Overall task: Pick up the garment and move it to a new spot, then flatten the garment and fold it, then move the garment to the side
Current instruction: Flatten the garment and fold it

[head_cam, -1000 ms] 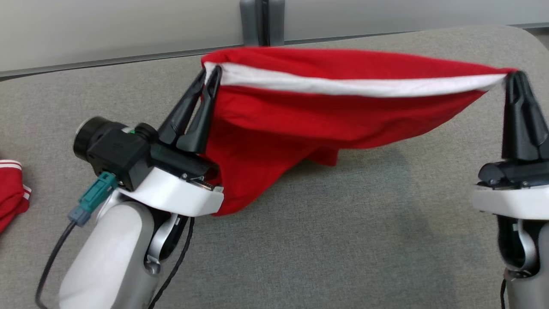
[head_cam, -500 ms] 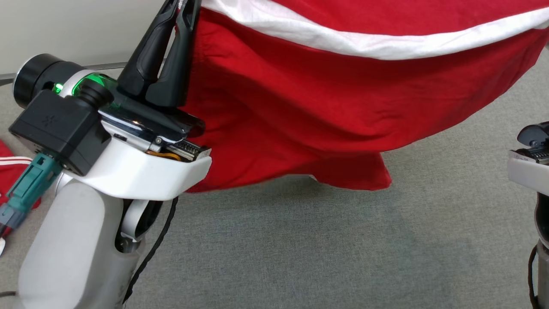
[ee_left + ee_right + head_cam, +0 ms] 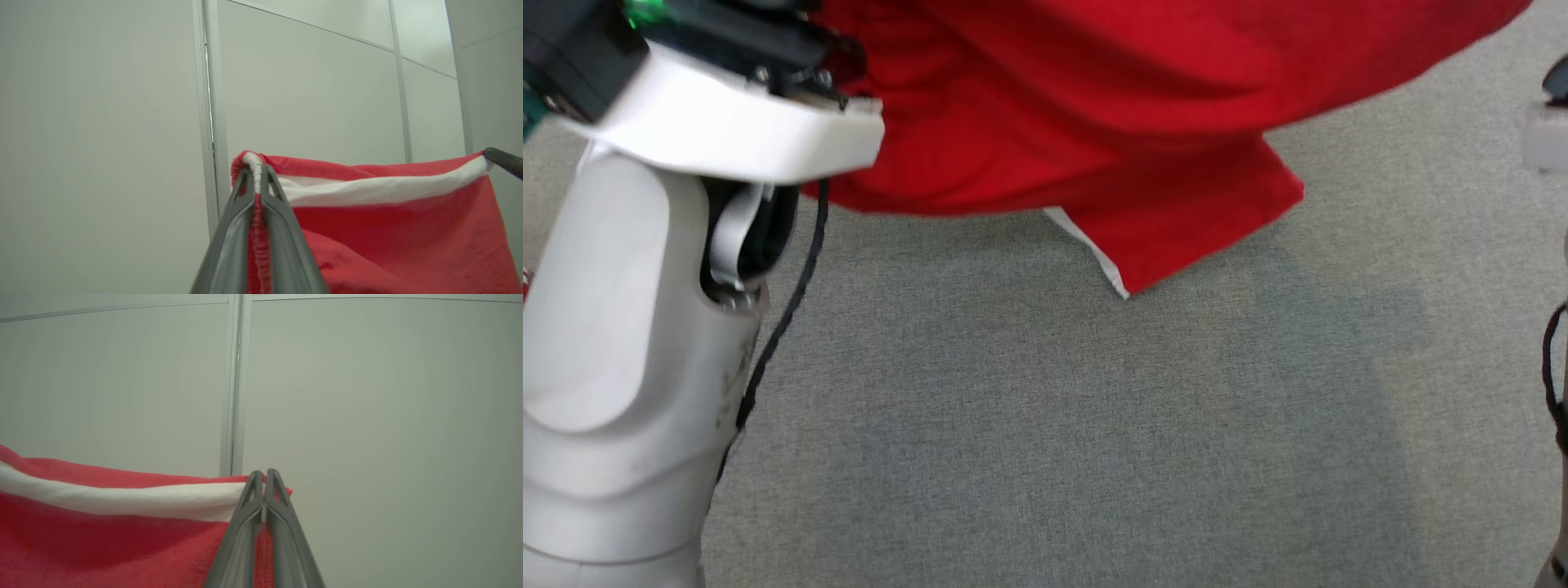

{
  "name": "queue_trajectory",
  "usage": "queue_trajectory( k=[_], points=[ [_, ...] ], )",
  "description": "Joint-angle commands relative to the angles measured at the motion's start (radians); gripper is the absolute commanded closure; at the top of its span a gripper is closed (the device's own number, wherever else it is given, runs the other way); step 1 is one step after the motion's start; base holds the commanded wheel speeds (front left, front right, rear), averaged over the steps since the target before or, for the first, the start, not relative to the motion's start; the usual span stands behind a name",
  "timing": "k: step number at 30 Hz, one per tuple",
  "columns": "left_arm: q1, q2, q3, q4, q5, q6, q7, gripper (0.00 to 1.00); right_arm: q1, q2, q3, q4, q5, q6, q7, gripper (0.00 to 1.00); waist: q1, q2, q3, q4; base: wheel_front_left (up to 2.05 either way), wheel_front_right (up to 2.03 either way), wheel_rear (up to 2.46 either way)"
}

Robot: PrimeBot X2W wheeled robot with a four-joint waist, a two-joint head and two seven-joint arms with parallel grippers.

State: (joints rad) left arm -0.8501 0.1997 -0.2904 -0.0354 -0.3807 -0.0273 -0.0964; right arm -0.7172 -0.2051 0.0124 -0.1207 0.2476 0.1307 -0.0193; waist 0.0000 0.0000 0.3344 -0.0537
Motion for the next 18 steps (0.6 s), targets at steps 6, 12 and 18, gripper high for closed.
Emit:
queue_trajectory(
  k=[6, 12, 18],
  points=[
    [-0.238, -0.038, 0.014, 0.247, 0.001, -0.036, -0.102, 1.0, -0.286, -0.005, 0.065, 0.245, 0.033, 0.0, -0.05, 1.0, 0.0, 0.0, 0.082, -0.008, 0.0, 0.0, 0.0],
    [-0.409, -0.071, 0.034, 0.519, 0.008, -0.059, -0.161, 1.0, -0.52, 0.03, 0.131, 0.52, 0.054, 0.0, -0.126, 1.0, 0.0, 0.0, 0.104, -0.02, 0.0, 0.0, 0.0],
    [-0.457, -0.094, 0.047, 0.75, 0.0, -0.068, -0.169, 1.0, -0.614, 0.065, 0.211, 0.754, 0.072, 0.0, -0.164, 1.0, 0.0, 0.0, 0.121, -0.031, 0.0, 0.0, 0.0]
  ],
)
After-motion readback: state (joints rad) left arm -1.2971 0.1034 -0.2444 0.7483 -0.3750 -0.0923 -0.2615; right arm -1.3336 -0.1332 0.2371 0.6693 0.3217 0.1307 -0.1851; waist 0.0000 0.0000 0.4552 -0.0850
